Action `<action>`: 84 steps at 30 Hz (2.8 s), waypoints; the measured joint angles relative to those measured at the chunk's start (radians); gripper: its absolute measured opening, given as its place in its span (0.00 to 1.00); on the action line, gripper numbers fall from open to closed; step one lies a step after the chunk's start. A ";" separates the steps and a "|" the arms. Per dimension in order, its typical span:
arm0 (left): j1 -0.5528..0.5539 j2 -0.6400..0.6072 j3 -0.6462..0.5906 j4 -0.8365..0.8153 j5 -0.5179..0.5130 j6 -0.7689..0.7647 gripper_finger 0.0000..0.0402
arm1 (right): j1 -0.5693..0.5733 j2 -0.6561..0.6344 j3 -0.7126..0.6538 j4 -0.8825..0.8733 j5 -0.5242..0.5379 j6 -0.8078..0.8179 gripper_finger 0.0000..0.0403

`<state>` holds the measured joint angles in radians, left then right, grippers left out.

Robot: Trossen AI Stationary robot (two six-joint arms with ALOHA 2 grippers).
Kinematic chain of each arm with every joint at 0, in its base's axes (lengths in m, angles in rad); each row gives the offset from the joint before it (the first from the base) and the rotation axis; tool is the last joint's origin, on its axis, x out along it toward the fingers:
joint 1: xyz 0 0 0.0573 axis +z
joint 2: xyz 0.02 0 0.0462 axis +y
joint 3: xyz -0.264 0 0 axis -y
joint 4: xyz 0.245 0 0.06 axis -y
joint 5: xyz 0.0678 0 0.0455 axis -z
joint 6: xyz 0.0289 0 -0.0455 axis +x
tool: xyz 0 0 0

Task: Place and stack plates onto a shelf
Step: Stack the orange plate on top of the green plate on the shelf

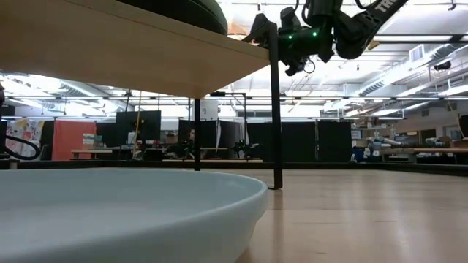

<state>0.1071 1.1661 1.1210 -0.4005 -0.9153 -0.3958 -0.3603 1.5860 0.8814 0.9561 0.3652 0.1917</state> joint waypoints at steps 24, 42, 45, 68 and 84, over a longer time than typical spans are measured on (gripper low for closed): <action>0.039 0.079 0.000 0.276 0.003 -0.001 0.50 | 0.029 0.000 0.000 -0.007 0.002 -0.004 0.03; 0.060 0.079 0.000 0.273 0.003 -0.001 0.38 | 0.053 -0.001 0.000 -0.007 0.000 -0.011 0.02; 0.060 0.079 0.000 0.273 0.003 -0.001 0.31 | 0.053 -0.001 0.000 -0.007 0.000 -0.011 0.02; 0.060 0.079 0.000 0.271 0.004 0.045 0.02 | 0.053 -0.002 0.000 -0.007 0.000 -0.011 0.03; 0.060 0.079 0.000 0.271 -0.001 0.045 0.03 | 0.051 -0.002 0.000 -0.006 -0.050 -0.003 0.10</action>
<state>0.1673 1.2449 1.1213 -0.1295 -0.9164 -0.3508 -0.3096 1.5841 0.8814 0.9501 0.3157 0.1890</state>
